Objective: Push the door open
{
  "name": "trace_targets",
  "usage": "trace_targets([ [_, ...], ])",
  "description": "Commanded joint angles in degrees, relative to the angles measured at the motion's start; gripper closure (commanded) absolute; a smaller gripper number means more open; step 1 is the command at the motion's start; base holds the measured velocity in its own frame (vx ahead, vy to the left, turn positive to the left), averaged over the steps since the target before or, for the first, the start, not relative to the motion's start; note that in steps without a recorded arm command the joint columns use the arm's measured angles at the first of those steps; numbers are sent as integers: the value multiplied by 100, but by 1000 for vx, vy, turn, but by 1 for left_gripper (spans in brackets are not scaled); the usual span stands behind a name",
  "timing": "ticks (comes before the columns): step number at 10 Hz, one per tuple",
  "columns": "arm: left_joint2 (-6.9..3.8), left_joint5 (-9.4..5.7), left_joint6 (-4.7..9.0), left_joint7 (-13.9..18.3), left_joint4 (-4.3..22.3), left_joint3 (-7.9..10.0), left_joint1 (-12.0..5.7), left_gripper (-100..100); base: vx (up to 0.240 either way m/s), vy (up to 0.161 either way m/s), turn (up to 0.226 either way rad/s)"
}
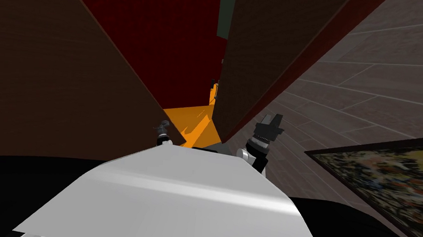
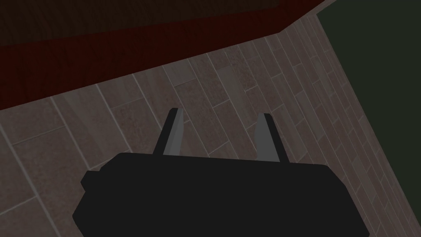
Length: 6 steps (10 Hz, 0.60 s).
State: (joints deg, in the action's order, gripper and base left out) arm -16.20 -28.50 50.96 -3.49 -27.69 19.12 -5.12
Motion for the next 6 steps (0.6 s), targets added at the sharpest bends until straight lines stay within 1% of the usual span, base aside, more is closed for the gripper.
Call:
trace_targets([
  [1, 10, -101, -71, -116, -183, 146, 135, 100, 65, 16, -47],
  [2, 21, -141, -81, -159, -214, 201, 161, 100, 100, 34, -40],
  [3, 21, -141, -81, -159, -214, 201, 161, 100, 74, 28, -12],
  [5, 21, -141, -81, -159, -214, 201, 161, 100, 26, 15, 12],
  [6, 54, -261, -112, -286, -302, 364, 236, 100, 93, 30, -71],
])
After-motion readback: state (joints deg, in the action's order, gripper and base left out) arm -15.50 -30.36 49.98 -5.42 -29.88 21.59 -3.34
